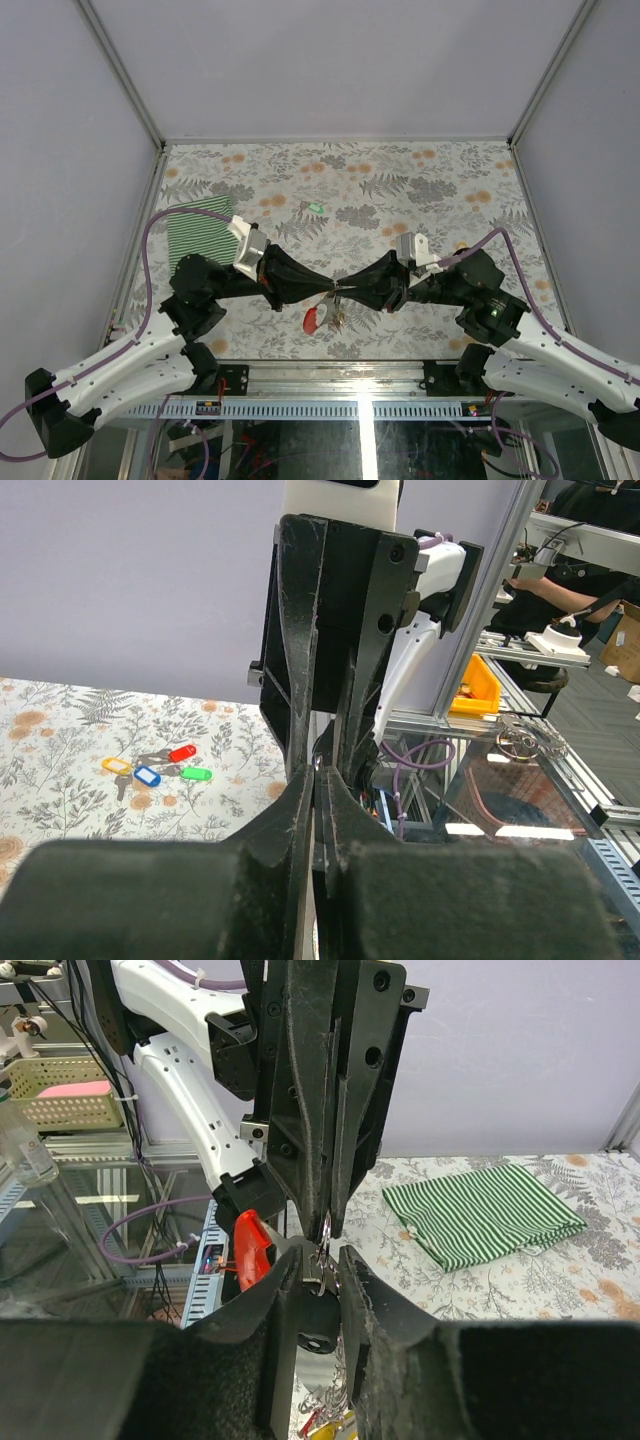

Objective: Put the keys on the keyring

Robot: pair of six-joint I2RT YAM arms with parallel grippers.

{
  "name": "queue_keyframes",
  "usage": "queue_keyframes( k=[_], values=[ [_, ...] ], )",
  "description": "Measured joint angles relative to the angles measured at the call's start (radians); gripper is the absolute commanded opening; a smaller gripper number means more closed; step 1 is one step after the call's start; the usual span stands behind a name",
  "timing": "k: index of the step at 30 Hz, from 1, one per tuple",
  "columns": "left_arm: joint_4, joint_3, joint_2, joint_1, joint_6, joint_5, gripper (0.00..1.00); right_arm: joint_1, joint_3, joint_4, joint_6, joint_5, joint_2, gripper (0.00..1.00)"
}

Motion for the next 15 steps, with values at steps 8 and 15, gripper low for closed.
queue_keyframes(
  k=[8,15],
  values=[
    [-0.001,0.000,0.009,0.000,0.001,-0.007,0.00,0.000,0.001,-0.005,-0.005,0.001,0.002,0.38],
    [-0.001,0.000,0.009,0.000,0.002,-0.017,0.00,0.000,0.005,-0.046,-0.029,0.017,-0.037,0.38]
  ],
)
